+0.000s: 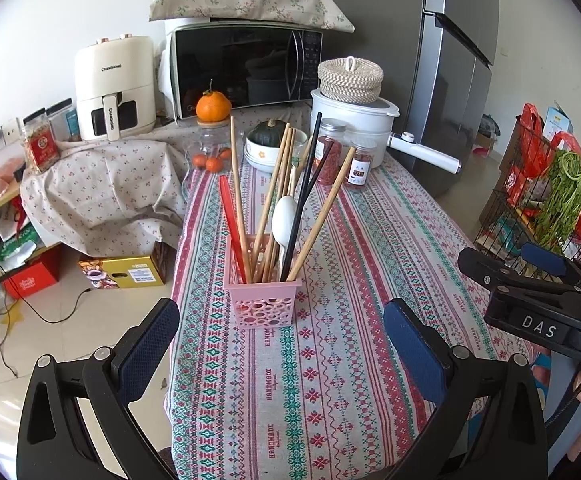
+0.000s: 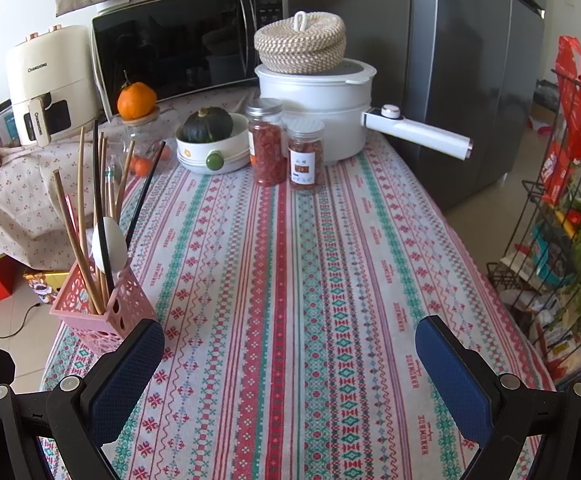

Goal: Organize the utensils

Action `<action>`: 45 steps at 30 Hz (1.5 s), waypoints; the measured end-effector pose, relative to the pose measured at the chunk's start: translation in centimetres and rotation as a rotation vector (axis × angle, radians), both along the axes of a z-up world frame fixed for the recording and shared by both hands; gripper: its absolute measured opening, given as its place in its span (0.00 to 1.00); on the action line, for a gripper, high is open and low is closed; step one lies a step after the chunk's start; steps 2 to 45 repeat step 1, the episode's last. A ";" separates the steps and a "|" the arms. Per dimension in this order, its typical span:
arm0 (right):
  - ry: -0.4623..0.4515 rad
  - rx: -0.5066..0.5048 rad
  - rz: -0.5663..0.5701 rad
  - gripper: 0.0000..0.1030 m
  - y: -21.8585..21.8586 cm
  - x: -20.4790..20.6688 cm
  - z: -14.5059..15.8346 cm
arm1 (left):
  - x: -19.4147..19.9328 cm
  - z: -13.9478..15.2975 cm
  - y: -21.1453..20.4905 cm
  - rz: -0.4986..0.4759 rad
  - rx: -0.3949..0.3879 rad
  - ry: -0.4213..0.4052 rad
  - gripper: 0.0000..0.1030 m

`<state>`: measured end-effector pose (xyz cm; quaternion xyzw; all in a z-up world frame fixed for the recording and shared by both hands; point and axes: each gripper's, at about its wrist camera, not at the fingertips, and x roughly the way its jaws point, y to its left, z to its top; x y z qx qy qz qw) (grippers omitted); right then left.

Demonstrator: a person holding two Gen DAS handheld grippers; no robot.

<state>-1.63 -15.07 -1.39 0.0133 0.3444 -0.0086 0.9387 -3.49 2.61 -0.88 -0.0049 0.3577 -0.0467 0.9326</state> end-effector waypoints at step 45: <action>0.000 0.001 0.001 1.00 0.0 0.0 0.0 | -0.1 0.0 -0.1 -0.002 -0.001 -0.003 1.00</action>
